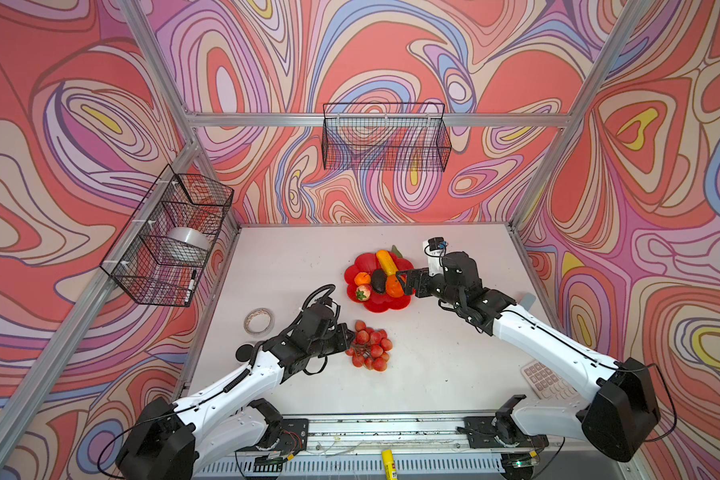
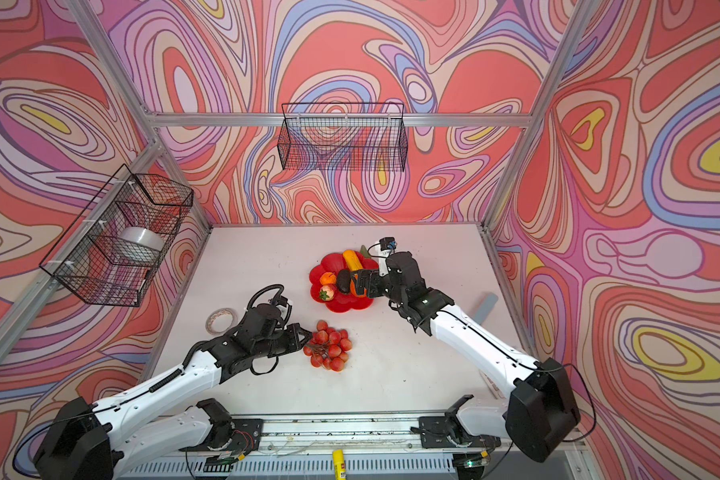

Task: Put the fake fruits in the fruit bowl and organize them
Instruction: 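Grasp the strawberry bunch by its stem with the left gripper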

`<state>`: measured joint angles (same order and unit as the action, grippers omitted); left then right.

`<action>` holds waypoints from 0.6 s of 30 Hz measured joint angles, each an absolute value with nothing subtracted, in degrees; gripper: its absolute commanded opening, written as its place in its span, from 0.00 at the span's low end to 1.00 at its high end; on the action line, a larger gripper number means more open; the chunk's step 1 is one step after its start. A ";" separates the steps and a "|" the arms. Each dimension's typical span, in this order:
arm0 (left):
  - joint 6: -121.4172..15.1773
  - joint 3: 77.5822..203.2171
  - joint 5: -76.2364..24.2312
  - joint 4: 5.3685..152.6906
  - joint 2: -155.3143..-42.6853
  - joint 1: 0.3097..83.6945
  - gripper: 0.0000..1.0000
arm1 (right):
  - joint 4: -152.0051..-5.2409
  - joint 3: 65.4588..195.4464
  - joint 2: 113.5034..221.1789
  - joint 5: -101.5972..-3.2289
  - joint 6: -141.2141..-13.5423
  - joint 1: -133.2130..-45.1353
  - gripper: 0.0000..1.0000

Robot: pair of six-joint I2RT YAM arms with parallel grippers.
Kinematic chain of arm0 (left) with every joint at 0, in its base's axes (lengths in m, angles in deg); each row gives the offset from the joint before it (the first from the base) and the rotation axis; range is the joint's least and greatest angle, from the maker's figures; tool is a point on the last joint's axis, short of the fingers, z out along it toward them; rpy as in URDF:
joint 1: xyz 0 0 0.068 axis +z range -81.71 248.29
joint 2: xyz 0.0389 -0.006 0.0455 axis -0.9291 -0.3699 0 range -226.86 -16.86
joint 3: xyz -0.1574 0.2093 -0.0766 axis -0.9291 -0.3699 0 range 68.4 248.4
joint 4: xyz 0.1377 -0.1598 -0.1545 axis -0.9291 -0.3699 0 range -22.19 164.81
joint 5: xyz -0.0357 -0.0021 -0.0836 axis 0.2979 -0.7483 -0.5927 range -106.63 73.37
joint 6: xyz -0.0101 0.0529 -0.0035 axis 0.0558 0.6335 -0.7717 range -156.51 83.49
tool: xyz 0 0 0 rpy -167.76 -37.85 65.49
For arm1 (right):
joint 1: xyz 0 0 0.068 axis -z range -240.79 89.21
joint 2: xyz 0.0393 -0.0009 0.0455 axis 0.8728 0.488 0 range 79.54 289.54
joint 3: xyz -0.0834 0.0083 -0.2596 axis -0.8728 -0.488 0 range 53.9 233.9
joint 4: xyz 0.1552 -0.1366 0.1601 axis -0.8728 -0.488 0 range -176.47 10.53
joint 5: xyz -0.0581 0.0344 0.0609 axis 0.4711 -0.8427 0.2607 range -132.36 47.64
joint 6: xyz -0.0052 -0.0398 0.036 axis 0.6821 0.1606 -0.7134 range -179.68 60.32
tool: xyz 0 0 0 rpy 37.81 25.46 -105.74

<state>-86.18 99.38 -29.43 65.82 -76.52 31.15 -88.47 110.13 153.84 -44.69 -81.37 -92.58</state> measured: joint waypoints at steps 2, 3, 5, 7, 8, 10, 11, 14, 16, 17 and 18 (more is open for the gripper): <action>-86.10 99.60 -29.45 65.31 -76.49 31.15 0.00 | -88.47 110.13 153.95 -44.69 -81.37 -92.58 0.97; -86.07 99.69 -29.47 64.96 -76.45 31.15 0.00 | -88.47 110.13 154.00 -44.69 -81.37 -92.58 0.96; -86.07 99.77 -29.47 64.18 -76.23 31.15 0.00 | -88.47 110.13 154.02 -44.69 -81.37 -92.58 0.97; -86.03 99.82 -29.60 63.46 -76.08 31.15 0.04 | -88.45 110.13 154.02 -44.69 -81.37 -92.58 0.96; -85.96 99.82 -29.69 63.13 -76.08 31.15 0.27 | -88.47 110.13 154.02 -44.69 -81.37 -92.58 0.97; -85.62 99.82 -30.00 62.54 -76.08 31.15 0.48 | -88.47 110.13 154.08 -44.69 -81.39 -92.58 0.97; -85.59 99.82 -30.22 62.32 -76.08 31.15 0.54 | -88.45 110.13 154.17 -44.71 -81.39 -92.58 0.97; -85.22 99.82 -30.83 61.68 -76.08 31.15 0.56 | -88.45 110.08 154.32 -44.71 -81.42 -92.58 0.97; -85.18 99.82 -31.26 61.44 -76.08 31.15 0.55 | -88.42 110.02 154.32 -44.69 -81.42 -92.58 0.97; -85.18 99.82 -31.48 61.31 -76.08 31.15 0.52 | -88.45 110.02 154.32 -44.69 -81.42 -92.58 0.97; -85.18 99.82 -31.72 61.20 -76.10 31.15 0.49 | -88.40 109.95 154.32 -44.69 -81.42 -92.58 0.96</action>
<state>-85.18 99.82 -31.72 61.20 -76.10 31.15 -88.40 109.95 154.32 -44.69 -81.42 -92.58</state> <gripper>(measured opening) 0.543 0.966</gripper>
